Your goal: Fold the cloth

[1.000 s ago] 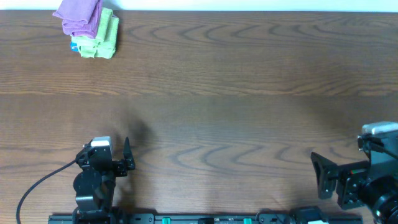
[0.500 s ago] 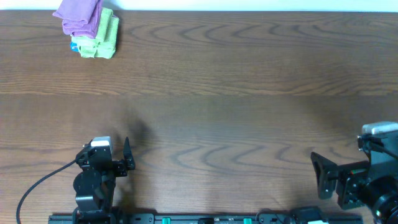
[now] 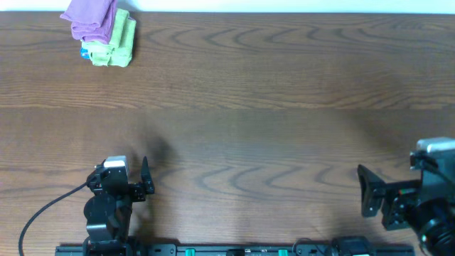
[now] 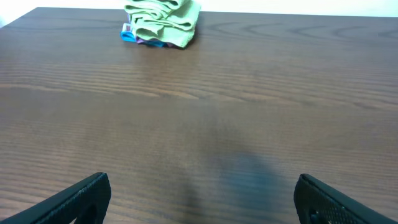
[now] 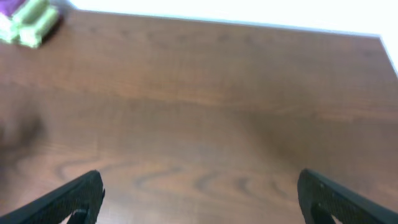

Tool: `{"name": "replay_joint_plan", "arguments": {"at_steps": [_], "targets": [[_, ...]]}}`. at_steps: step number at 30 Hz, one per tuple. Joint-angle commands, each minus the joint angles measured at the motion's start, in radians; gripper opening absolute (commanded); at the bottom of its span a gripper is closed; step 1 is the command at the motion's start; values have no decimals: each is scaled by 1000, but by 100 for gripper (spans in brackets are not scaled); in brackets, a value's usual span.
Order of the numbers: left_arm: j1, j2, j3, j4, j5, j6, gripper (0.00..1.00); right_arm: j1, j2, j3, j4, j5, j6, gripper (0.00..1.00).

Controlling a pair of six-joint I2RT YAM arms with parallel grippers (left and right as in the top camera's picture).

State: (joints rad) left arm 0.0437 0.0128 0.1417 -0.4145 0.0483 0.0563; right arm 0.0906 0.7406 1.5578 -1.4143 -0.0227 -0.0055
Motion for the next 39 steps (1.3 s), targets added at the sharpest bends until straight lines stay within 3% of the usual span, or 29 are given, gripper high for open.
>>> {"name": "replay_joint_plan", "arguments": {"at_steps": [1,10,16,28,39], "targets": [[-5,-8,-21,0,-3,-3,95,-10,-101,-146,83,11,-10,99],[-5,-8,-21,0,-3,-3,95,-4,-336,-705,407,4,-10,99],[-5,-8,-21,0,-3,-3,95,-4,-490,-980,544,4,-10,99],[-5,-8,-21,0,-3,-3,95,-5,-737,-1235,584,12,-11,99],[-5,-8,-21,0,-3,-3,95,-4,-735,-1320,584,11,-10,99]]}}
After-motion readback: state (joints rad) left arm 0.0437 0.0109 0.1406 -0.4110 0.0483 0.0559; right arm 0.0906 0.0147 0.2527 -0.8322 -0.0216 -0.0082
